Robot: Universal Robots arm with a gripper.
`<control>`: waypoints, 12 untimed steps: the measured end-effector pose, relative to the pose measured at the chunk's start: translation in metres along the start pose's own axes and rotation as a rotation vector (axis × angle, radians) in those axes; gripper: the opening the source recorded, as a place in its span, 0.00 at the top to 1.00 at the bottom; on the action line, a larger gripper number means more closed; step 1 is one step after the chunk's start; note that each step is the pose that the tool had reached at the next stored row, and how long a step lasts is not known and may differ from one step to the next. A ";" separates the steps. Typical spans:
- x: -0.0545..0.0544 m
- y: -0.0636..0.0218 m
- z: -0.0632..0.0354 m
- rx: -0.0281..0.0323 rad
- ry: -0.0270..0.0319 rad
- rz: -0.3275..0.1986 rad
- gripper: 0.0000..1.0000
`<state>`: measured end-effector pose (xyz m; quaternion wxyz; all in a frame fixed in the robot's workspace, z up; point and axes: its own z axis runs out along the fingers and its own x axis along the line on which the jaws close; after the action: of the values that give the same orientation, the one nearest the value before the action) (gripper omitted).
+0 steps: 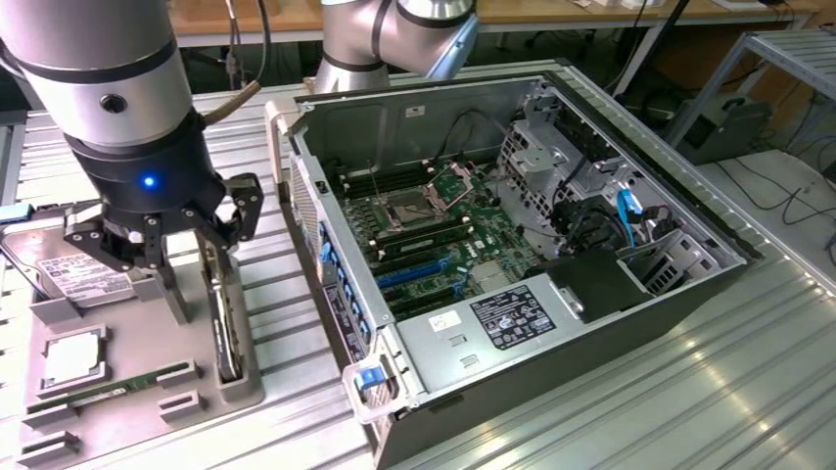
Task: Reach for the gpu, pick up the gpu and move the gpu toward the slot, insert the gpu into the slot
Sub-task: 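Pick up the gpu and move the gpu toward the slot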
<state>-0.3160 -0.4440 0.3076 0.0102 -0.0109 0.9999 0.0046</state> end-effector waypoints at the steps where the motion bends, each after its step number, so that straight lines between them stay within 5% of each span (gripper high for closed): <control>1: 0.000 0.0000 0.0018 0.0001 0.0000 0.000 0.46; 12: -0.001 -0.0005 0.0219 0.0001 0.0000 0.000 0.46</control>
<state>-0.3147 -0.4443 0.2858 0.0102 -0.0109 0.9999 0.0046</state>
